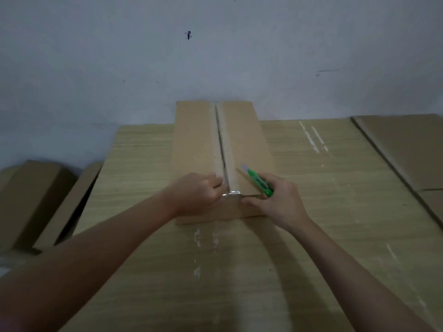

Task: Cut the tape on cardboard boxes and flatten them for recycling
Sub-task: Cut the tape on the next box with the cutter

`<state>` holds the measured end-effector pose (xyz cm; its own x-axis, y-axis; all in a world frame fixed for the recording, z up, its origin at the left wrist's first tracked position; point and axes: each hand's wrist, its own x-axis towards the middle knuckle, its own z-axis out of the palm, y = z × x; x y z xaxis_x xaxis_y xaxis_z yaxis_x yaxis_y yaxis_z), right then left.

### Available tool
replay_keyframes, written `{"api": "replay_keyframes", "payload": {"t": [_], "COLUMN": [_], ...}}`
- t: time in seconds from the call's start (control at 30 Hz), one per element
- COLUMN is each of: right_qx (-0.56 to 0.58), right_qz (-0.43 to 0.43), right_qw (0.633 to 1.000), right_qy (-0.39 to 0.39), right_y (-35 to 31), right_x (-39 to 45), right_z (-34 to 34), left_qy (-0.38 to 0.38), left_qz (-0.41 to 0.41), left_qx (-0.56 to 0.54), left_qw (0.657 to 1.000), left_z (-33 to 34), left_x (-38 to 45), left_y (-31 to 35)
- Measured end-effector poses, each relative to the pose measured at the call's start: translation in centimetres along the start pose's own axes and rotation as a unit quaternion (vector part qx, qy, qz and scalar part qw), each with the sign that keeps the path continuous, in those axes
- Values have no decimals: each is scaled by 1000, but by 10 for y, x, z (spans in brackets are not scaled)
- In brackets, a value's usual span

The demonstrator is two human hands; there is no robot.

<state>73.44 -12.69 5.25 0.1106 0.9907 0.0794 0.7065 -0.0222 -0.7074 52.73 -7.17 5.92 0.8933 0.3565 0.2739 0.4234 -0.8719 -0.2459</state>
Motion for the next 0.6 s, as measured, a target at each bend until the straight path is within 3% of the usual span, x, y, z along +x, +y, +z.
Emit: {"api": "replay_keyframes", "payload": {"t": [0.13, 0.3, 0.6], "right_qx": [-20, -16, 2], "right_qz": [3, 0, -3], "right_qw": [1000, 1000, 1000], "right_qy": [13, 10, -2], "right_y": [-1, -2, 4], "right_x": [6, 5, 9], "right_z": [4, 3, 3], "left_qy": [50, 96, 76], "left_qz": [107, 206, 177], "left_qx": [122, 168, 119], "left_qw": [985, 959, 974], "left_z": [6, 3, 6], "left_x": [-4, -1, 0], "left_y": [-4, -8, -8]}}
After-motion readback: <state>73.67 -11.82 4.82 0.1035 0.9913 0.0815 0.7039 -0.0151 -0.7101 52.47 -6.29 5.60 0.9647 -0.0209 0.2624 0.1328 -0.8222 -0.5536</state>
